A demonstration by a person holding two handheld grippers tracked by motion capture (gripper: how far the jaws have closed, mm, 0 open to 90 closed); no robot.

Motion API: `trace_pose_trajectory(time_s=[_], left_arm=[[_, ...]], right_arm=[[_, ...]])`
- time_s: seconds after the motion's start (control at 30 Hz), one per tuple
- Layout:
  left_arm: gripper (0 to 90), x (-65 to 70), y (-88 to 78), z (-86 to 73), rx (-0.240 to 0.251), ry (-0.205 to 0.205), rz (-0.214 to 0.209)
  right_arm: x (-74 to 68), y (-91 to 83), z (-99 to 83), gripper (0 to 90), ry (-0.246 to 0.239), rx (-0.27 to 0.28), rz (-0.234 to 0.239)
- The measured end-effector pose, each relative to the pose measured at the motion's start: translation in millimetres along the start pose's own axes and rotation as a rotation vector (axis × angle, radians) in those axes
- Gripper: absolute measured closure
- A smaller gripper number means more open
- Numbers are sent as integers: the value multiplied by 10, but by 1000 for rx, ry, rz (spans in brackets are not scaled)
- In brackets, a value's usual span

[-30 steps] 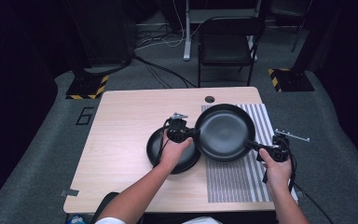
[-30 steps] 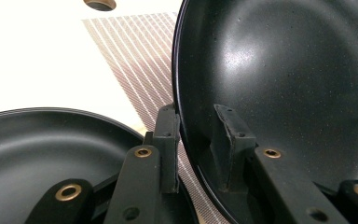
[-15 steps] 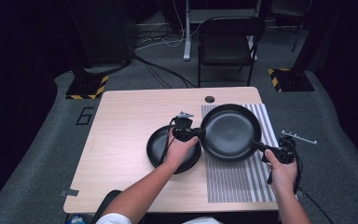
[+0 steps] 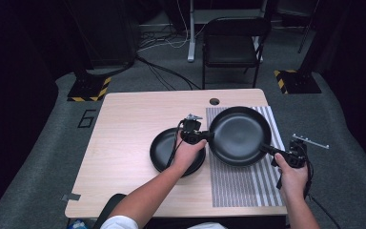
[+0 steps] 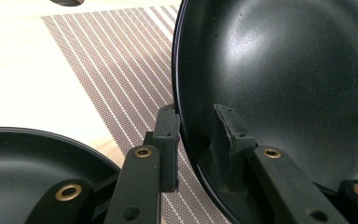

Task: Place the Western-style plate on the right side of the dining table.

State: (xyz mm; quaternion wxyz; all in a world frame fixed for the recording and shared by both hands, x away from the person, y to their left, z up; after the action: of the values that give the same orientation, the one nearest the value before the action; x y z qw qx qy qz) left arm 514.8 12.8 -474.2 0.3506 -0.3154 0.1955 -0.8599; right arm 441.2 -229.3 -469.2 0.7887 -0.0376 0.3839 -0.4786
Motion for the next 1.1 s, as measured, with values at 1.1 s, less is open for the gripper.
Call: trace_pose_trajectory(time_s=[1.1], left_arm=[[713,50,258,-108,-50,-8,-13]], right_arm=[[241,-31,-31,785,31,-12,-39]])
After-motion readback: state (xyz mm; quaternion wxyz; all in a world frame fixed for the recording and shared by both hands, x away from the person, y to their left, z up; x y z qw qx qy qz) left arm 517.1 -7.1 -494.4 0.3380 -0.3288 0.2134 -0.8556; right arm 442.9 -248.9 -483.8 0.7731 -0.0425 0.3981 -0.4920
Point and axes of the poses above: each handheld gripper's, and its own axes: y roughly forward along the jaws, z roughly out of its top, x roughly to its right, the point moved 7 cm from there along y, roughly forward along the jaws, and after that the axes turned 3 degrees about -y, right-handed, at the moved point
